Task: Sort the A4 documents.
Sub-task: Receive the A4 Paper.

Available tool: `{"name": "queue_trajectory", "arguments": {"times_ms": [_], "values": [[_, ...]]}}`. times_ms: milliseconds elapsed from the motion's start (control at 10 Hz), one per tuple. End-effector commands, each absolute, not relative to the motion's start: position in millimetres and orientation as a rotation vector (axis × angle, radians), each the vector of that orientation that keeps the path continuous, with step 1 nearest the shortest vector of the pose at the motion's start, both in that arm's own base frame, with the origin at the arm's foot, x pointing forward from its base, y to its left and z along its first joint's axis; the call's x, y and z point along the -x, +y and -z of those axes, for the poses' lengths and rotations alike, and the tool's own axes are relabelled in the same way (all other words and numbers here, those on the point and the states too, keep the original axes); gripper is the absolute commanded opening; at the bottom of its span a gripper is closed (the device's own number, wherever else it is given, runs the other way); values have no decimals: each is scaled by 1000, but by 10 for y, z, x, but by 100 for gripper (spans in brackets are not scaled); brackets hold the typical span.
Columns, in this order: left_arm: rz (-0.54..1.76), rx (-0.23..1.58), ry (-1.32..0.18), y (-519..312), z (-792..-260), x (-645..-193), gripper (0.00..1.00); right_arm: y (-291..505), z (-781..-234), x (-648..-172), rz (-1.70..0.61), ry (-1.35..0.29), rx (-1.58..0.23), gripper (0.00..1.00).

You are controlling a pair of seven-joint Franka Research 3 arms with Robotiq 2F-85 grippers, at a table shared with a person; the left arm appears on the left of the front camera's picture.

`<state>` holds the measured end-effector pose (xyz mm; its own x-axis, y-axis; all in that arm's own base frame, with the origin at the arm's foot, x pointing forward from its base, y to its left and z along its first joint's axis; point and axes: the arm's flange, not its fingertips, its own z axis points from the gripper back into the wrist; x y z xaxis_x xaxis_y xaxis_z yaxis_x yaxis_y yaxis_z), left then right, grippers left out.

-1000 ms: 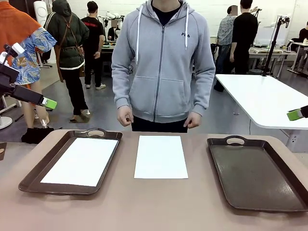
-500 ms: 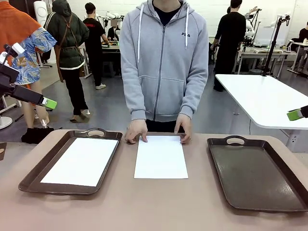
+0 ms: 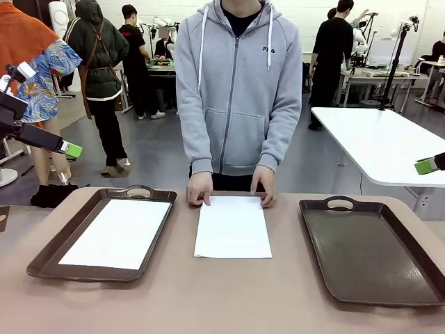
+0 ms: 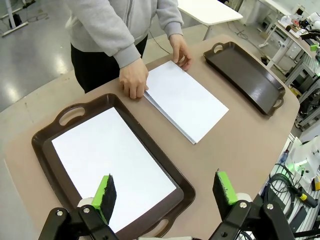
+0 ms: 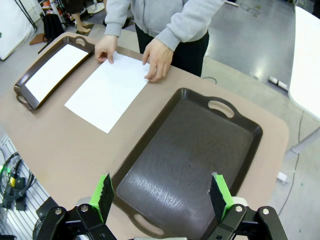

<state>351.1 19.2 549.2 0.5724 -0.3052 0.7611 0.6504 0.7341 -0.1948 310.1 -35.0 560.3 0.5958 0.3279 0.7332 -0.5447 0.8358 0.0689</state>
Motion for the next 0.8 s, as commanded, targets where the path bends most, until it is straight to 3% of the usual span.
{"name": "queue_trajectory", "arguments": {"times_ms": [0,700], "values": [[593,501,-774,195,-5479,-3518,100,-343,-5587,-3110,-521,-781,-314,100],[593,501,-774,195,-5479,-3518,100,-343,-5587,-3110,-521,-781,-314,100]]}}
